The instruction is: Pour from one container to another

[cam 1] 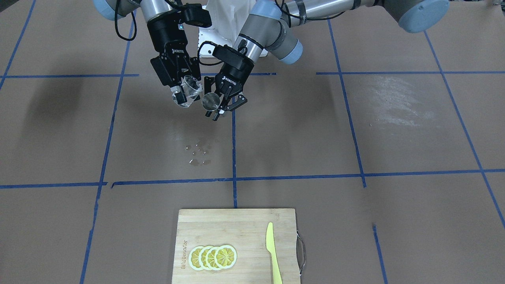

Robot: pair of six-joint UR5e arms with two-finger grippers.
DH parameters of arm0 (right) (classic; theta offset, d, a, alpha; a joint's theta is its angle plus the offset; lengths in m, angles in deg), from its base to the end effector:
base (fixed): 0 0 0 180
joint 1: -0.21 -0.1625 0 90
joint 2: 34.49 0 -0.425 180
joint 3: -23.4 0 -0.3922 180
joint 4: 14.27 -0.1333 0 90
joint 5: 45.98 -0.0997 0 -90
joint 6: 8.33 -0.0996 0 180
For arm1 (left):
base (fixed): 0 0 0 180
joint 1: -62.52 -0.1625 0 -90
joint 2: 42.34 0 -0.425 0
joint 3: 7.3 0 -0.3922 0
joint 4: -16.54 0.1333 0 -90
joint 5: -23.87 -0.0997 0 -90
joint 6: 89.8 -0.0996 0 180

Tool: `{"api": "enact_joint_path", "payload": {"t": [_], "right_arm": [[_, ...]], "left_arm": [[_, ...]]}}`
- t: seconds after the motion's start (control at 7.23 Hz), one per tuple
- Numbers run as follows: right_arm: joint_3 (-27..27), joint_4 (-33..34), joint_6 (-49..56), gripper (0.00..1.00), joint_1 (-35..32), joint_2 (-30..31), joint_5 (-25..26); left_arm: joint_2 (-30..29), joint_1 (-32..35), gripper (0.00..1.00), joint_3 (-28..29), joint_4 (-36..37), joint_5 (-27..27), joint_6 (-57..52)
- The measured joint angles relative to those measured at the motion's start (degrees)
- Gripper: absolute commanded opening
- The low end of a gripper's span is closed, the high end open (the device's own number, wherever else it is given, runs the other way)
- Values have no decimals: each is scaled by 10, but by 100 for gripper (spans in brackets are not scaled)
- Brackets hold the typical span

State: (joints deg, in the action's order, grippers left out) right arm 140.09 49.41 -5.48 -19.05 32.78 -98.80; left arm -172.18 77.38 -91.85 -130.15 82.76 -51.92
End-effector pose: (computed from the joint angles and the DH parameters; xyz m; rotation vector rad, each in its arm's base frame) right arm -0.4278 -0.3545 0.1795 1.3795 -0.2571 -0.6451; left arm 0.6092 -0.3528 0.1660 1.1938 1.0463 0.0761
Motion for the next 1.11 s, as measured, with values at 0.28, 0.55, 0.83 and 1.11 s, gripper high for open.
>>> {"api": "enact_joint_path", "payload": {"t": [0.28, 0.55, 0.83, 1.11], "right_arm": [[0, 14, 10, 0, 8, -4, 17], [-1, 33, 15, 0, 12, -21, 23], [-2, 43, 16, 0, 13, -26, 31], [-3, 46, 27, 0, 15, -26, 39]], "left_arm": [[0, 0, 0, 0, 0, 0, 0], [0, -3, 0, 1, 0, -1, 1], [-1, -6, 0, 1, 0, -2, 1], [-1, -7, 0, 1, 0, -2, 1]]}}
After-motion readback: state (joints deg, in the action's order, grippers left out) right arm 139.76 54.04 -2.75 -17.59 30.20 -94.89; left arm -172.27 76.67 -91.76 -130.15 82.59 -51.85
